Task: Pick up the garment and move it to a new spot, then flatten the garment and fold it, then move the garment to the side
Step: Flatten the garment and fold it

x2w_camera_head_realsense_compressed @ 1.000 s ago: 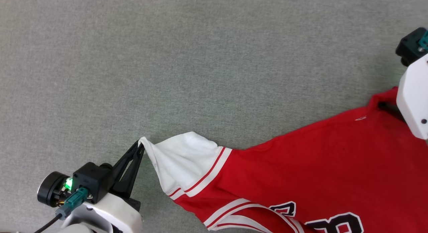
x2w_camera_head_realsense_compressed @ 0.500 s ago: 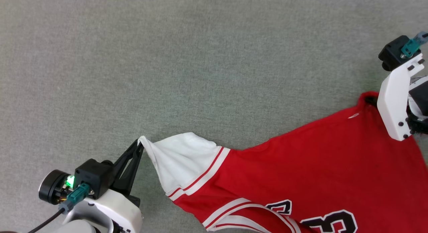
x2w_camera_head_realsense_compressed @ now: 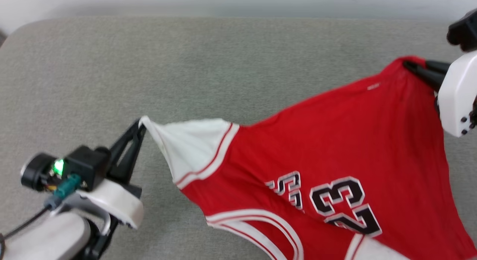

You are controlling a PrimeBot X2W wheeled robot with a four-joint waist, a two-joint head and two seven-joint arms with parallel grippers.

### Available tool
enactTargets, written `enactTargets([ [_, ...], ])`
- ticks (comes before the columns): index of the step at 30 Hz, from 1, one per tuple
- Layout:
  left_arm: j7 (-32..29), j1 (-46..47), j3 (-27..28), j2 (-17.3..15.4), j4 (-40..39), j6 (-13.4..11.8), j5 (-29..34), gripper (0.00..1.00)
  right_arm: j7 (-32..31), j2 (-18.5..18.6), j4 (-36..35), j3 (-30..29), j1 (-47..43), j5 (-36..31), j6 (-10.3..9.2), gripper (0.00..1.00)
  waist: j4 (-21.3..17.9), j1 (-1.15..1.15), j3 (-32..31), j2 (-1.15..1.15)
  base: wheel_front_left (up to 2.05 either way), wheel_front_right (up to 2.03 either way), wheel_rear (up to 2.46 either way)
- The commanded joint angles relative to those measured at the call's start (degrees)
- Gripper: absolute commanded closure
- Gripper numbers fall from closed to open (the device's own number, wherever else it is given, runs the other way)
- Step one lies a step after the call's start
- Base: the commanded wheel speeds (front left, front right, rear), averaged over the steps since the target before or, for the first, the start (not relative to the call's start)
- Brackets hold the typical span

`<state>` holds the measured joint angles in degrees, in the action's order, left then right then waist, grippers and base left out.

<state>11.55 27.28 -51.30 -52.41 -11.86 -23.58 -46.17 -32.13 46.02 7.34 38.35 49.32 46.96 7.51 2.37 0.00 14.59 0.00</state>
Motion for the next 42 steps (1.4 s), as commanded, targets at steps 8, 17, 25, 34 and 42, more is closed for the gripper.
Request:
enactTargets([
  [8, -3.1, 13.41, 3.5, 0.59, 2.01, 3.19, 3.04, 1.0, 4.15, -2.78, -1.23, -3.98, 5.43, -3.79, -0.04, 1.0, -4.09, 0.0, 0.92, 0.0, 0.0, 0.0, 0.0],
  [17, -9.46, 34.41, 6.77, 2.2, 6.28, 8.76, 8.28, 1.0, 5.92, -9.1, 1.55, -10.01, 18.2, -9.8, -0.05, 1.0, -6.16, 0.0, 8.52, 0.0, 0.0, 0.0, 0.0],
  [25, -12.39, 56.0, 9.12, 8.43, 15.41, 14.17, 12.03, 1.0, 7.16, -13.18, 8.42, -12.81, 33.71, -15.74, -0.05, 1.0, -5.65, 0.0, 15.45, 0.0, 0.0, 0.0, 0.0],
  [34, -11.7, 77.64, 9.23, 16.1, 29.52, 19.82, 16.77, 1.0, 10.49, -14.82, 16.51, -10.18, 49.77, -21.76, -0.05, 1.0, -4.53, 0.0, 20.56, 0.0, 0.0, 0.0, 0.0],
  [42, -8.43, 87.66, 9.81, 20.37, 39.47, 22.43, 17.77, 1.0, 13.17, -16.72, 22.56, -7.25, 59.21, -22.86, -0.05, 1.0, -4.27, 0.0, 22.46, 0.0, 0.0, 0.0, 0.0],
])
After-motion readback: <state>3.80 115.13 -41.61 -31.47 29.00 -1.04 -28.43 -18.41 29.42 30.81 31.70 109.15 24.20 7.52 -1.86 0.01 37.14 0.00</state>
